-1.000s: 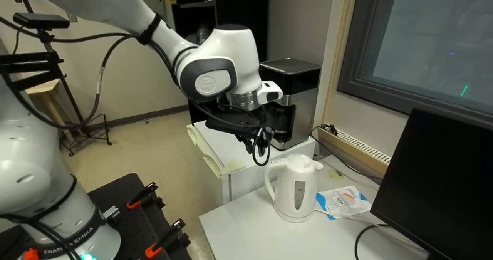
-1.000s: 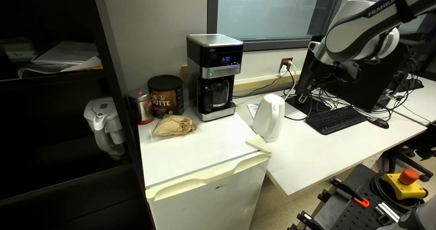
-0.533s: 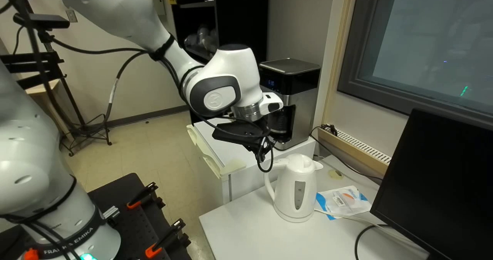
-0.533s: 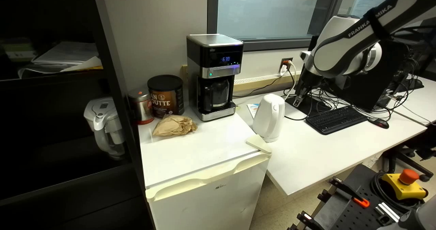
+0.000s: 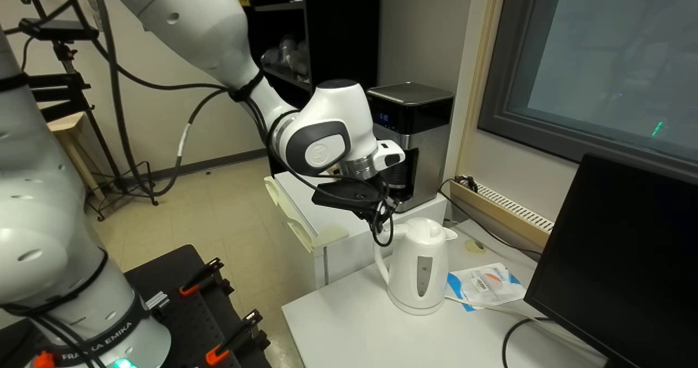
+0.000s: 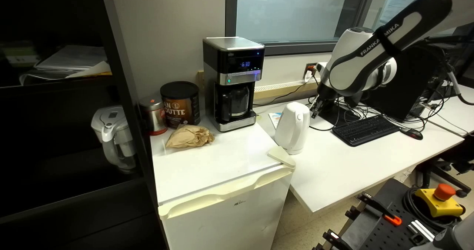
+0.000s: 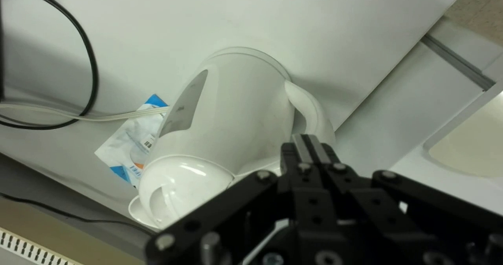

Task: Push the white button on the handle of the electric kettle

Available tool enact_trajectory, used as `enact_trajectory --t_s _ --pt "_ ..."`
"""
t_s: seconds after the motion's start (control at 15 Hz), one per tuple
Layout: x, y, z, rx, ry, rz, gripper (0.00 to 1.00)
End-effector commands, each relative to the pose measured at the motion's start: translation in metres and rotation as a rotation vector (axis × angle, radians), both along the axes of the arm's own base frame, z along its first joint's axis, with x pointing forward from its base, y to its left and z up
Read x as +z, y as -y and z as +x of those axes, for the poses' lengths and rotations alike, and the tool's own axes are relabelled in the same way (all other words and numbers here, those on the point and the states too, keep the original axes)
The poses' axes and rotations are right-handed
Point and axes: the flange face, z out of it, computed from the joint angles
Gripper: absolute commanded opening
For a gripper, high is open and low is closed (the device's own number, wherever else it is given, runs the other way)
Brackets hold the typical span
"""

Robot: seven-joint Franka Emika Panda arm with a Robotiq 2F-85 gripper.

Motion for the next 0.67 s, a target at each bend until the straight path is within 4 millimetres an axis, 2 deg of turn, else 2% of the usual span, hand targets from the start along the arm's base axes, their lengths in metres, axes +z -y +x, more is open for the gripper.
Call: enact_trajectory --t_s 0.0,0.6 --pt "-0.005 0.0 0.02 -0.011 0.029 -0.008 0.04" --pt "-0.012 -0.002 0.044 -0.027 0.047 -0.007 0.04"
